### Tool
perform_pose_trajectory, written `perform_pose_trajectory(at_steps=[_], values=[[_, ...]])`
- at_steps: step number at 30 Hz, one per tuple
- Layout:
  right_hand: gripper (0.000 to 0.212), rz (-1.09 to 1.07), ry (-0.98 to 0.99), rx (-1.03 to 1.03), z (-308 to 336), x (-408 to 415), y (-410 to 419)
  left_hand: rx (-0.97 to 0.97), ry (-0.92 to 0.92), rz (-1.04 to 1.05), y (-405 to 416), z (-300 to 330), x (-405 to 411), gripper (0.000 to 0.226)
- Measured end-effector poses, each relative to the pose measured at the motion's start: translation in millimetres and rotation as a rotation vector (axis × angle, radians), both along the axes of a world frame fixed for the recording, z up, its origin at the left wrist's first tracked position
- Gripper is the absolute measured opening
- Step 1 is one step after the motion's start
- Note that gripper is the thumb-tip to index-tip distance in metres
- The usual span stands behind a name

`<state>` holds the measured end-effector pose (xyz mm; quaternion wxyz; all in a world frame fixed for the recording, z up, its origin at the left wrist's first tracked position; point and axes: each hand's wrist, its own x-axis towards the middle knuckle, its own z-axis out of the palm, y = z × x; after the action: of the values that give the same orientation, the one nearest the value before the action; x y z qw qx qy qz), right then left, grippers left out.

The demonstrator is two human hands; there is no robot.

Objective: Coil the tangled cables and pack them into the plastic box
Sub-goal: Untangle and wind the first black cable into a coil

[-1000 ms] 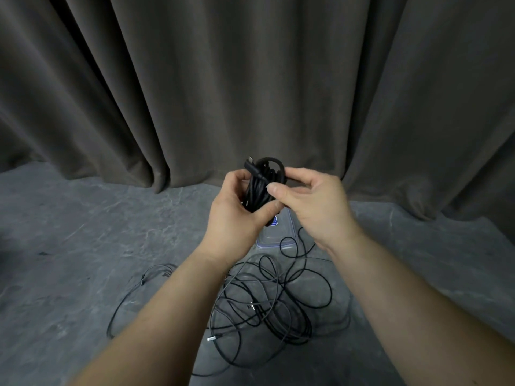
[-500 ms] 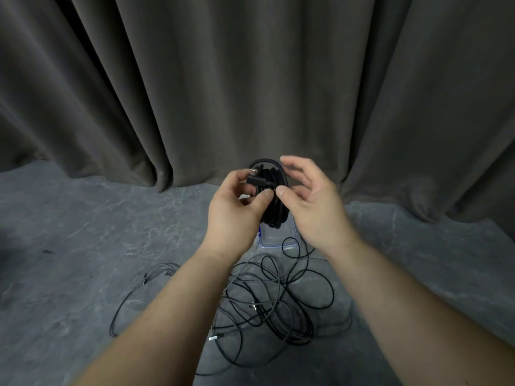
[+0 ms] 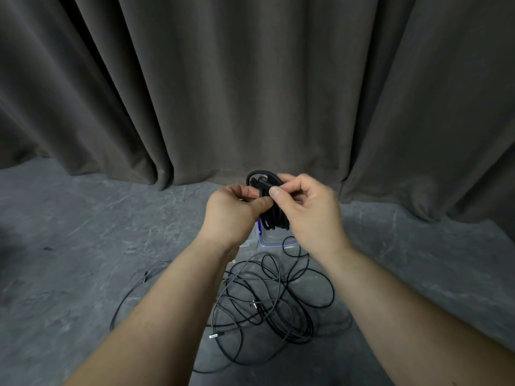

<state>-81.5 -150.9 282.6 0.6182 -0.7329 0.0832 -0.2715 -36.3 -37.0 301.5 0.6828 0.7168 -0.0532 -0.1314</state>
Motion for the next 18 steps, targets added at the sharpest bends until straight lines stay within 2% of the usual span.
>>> perform_pose_trajectory(at_steps=[9,14,18], values=[[0.012,-0.097,0.007,-0.097,-3.4,2.7,3.0,0.031,-0.004,0.046,3.5,2.5,3.8,0.015],[0.028,-0.127,0.02,-0.173,-1.2,2.6,0.2,0.018,0.015,-0.016,1.6,7.7,-2.6,0.024],[0.019,-0.125,0.027,-0.222,2.1,2.8,-2.1,-0.07,0.089,-0.016,0.5,11.4,-5.6,0.019]])
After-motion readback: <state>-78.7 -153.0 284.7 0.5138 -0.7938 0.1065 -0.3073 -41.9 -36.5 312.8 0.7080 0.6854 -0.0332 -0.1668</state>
